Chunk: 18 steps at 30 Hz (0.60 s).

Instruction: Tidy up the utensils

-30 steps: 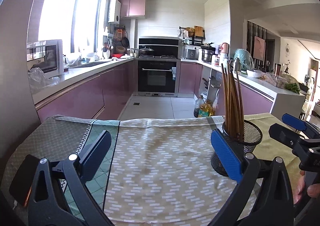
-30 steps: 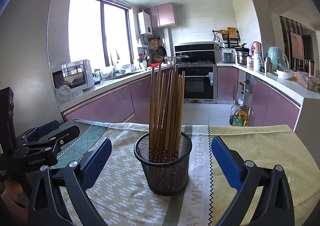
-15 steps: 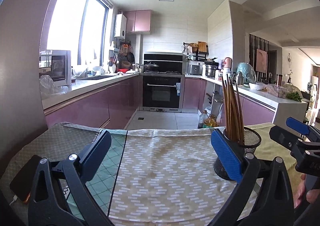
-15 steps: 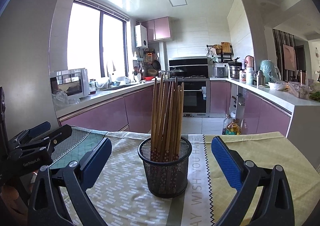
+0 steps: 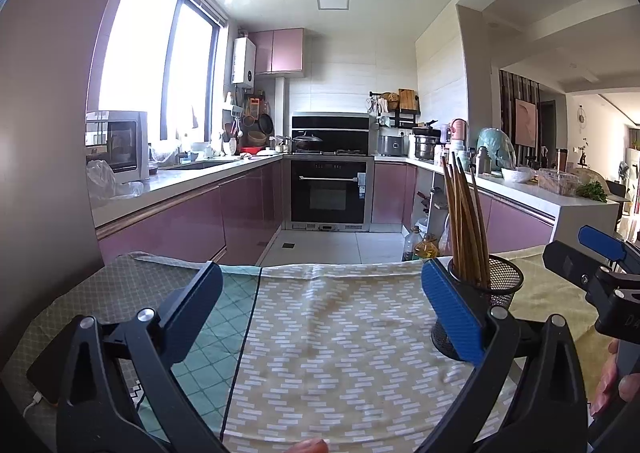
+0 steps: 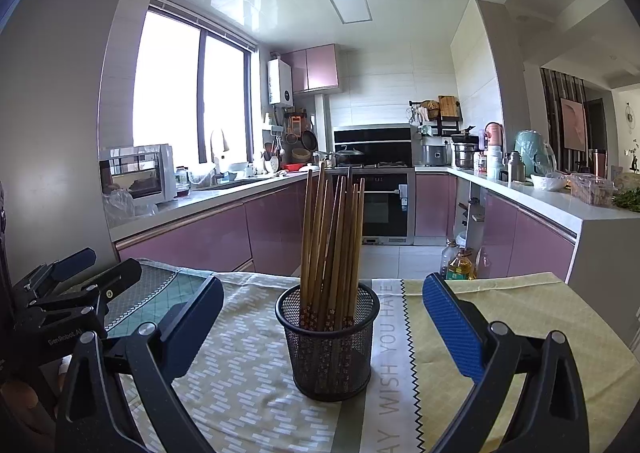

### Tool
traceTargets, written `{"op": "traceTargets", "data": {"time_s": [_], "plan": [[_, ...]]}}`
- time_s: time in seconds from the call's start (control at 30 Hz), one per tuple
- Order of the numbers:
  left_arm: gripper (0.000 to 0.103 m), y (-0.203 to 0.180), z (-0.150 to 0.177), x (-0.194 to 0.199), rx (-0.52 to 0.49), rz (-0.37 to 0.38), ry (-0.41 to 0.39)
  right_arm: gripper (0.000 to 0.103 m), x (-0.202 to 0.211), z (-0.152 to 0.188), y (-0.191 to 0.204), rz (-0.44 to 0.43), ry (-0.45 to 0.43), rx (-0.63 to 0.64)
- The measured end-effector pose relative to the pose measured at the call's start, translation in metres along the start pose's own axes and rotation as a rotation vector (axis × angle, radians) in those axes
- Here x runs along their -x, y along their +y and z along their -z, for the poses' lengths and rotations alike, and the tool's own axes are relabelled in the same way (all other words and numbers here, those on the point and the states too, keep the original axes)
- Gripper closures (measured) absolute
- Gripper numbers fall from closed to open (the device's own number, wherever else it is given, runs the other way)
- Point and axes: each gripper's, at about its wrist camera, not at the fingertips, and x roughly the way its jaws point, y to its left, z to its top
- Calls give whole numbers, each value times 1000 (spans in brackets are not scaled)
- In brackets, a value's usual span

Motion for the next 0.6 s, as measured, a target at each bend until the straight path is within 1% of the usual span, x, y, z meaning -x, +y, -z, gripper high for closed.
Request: {"op": "traceTargets", "data": {"time_s": [0.6], "plan": [[5, 0, -2, 4, -9, -10, -12, 7, 3, -1, -4, 3, 0, -12]]}}
